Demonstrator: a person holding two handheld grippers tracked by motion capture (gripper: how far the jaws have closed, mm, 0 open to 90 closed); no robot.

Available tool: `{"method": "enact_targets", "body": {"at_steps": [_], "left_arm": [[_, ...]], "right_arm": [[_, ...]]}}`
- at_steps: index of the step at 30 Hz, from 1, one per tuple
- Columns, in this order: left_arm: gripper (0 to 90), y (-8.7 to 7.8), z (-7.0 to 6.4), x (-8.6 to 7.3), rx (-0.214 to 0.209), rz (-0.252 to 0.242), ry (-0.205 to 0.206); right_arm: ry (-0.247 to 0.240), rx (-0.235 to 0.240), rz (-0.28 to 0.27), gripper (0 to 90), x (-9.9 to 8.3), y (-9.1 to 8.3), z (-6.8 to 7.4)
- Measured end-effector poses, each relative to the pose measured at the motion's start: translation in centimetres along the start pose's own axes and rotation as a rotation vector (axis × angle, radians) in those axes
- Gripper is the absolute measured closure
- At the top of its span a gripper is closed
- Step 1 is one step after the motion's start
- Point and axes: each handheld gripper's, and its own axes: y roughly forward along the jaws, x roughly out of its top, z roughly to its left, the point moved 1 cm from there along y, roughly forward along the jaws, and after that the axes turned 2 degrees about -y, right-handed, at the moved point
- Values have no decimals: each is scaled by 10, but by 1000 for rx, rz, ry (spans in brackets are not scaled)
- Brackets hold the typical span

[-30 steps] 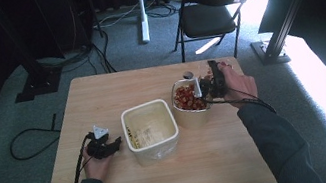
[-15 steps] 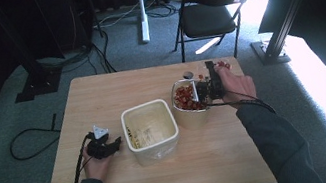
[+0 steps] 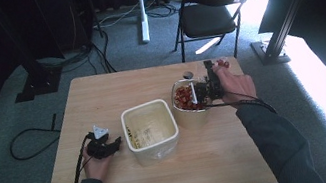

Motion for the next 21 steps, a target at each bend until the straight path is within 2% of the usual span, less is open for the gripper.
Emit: {"method": "enact_targets", "body": {"at_steps": [16,21], "left_arm": [[440,0,0,0,0,-1,0],[440,0,0,0,0,-2,0]], "right_arm": [[-159,-95,-4,357,16,-15,-2],[-175,-98,-6,359,16,-14,0]]}}
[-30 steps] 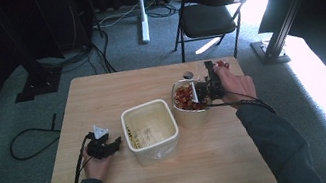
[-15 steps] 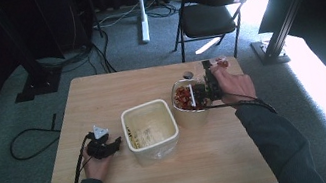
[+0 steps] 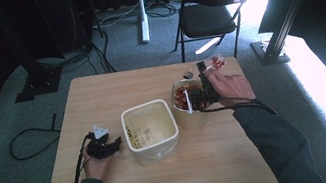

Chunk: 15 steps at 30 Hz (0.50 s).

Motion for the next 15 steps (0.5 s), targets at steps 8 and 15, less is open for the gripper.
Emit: {"method": "enact_targets", "body": {"at_steps": [8,15], "left_arm": [[440,0,0,0,0,0,0],[440,0,0,0,0,0,0]], "right_arm": [[-8,-9,-3,362,-1,-1,0],[-14,-10,1,362,-1,0,1]]}}
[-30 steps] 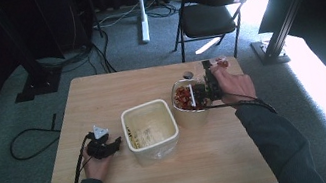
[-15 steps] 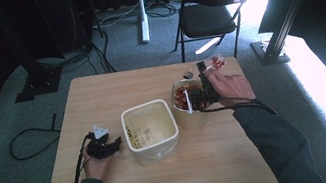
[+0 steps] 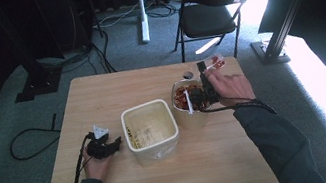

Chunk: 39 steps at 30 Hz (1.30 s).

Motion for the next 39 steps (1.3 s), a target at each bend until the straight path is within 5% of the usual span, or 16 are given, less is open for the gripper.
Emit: {"method": "enact_targets", "body": {"at_steps": [39], "left_arm": [[440,0,0,0,0,-1,-2]], "right_arm": [[-69,-11,1,361,5,-1,10]]}}
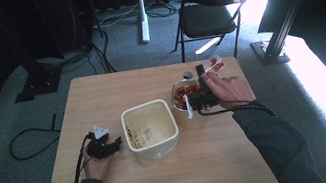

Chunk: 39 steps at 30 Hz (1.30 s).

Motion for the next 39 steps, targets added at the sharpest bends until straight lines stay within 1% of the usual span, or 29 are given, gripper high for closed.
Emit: {"method": "enact_targets", "body": {"at_steps": [4,6,9,10,11,13,17,19,22,24,26,27,28,29,31,32,33,36,37,38,39], "left_arm": [[440,0,0,0,0,0,0],[440,0,0,0,0,0,0],[440,0,0,0,0,0,0],[440,0,0,0,0,0,-1],[440,0,0,0,0,0,-1],[440,0,0,0,0,1,1],[440,0,0,0,-1,0,0],[440,0,0,0,0,-1,-1],[440,0,0,0,-1,-1,-1],[440,0,0,0,-1,-1,-2],[440,0,0,0,0,-1,0],[440,0,0,0,0,-1,0],[440,0,0,0,0,-1,-1],[441,0,0,0,-1,-1,-2],[440,0,0,0,-1,-1,-1],[440,0,0,0,-1,-1,-2],[440,0,0,0,-2,-1,-2],[440,0,0,0,-1,-1,-1],[440,0,0,0,-1,-1,-1],[440,0,0,0,-1,-1,-2],[440,0,0,0,-2,-1,-1]], "right_arm": [[-6,-5,-14,361,3,-2,1],[9,-2,-6,361,2,0,1],[6,2,2,361,2,0,0],[4,1,-4,360,3,0,1],[-19,0,-28,361,9,-5,3],[-13,1,-35,360,11,-6,2],[20,9,-7,360,5,-1,1],[10,11,-8,360,5,-2,3],[-8,5,-36,360,11,-5,5],[3,4,-33,360,10,-4,4],[33,11,-6,360,5,-1,3],[39,9,3,360,3,1,2],[36,7,10,361,3,1,2],[32,8,5,361,5,0,3],[8,10,-24,360,10,-3,4],[3,7,-33,360,12,-4,5],[5,9,-28,361,12,-4,5],[60,16,-3,361,5,1,3],[62,18,-1,361,4,1,3],[53,25,-8,361,5,-1,4],[50,33,-29,361,6,-4,5]]}}
